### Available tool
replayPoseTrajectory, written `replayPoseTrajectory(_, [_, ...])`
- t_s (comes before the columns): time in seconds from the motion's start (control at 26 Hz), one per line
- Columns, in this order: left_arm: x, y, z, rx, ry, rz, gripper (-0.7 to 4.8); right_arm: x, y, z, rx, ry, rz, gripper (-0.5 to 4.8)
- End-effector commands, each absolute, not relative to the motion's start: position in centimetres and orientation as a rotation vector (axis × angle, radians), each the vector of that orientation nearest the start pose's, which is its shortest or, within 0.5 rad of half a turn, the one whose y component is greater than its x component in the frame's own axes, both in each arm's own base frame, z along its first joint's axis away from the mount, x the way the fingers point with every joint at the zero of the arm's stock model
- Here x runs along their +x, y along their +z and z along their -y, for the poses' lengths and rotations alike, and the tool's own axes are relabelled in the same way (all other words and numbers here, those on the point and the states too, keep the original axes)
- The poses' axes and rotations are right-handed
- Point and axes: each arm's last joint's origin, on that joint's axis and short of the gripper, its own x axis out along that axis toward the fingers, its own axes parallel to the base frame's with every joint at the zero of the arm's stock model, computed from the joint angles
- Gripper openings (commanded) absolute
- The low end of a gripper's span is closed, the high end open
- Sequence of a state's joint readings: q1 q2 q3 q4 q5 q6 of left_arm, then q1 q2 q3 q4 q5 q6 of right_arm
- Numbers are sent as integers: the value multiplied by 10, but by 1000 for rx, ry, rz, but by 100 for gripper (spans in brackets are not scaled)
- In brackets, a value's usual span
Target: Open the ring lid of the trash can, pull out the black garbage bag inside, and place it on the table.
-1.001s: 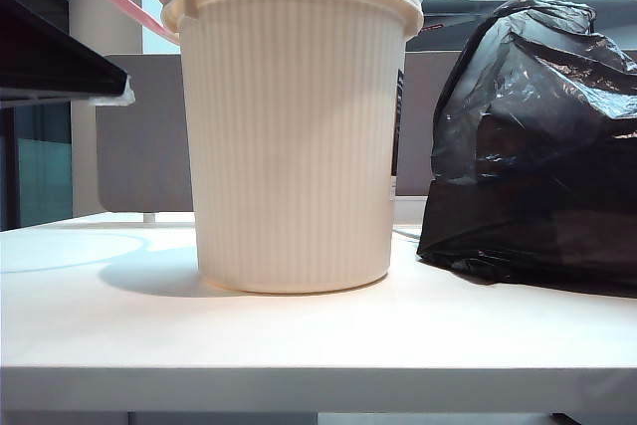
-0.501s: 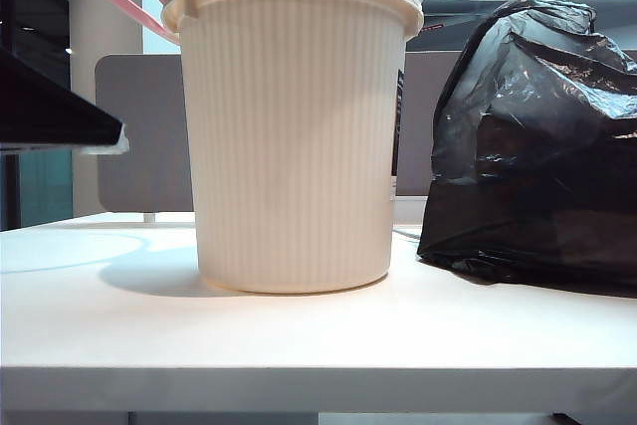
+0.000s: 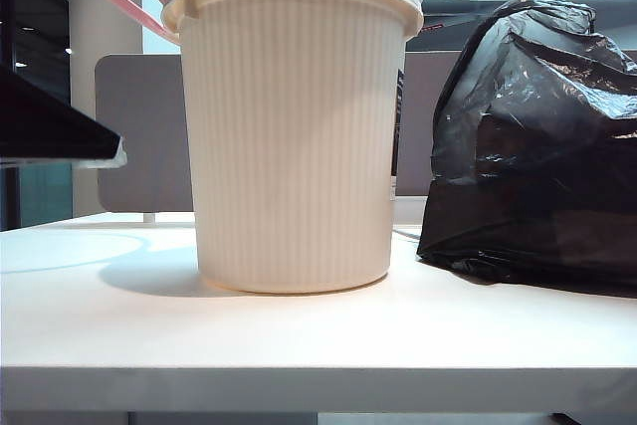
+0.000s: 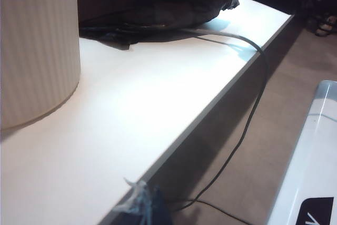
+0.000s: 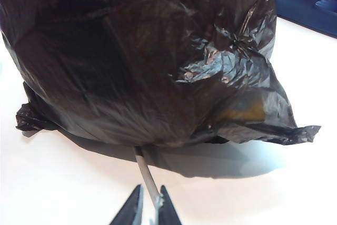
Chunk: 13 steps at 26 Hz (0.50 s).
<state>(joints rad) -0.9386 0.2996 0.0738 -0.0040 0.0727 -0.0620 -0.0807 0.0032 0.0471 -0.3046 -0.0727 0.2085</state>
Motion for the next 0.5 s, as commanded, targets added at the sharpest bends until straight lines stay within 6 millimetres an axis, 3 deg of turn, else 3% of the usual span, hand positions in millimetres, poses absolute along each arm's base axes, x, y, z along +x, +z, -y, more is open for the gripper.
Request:
replayPoseTrajectory(0.04, [65, 156, 93, 42, -1019, -272, -6, 91, 151, 5, 223, -38, -254, 40])
replayPoseTrajectory(0.5, [63, 141, 93, 36, -1053, -331, -6, 91, 151, 6, 222, -45, -254, 40])
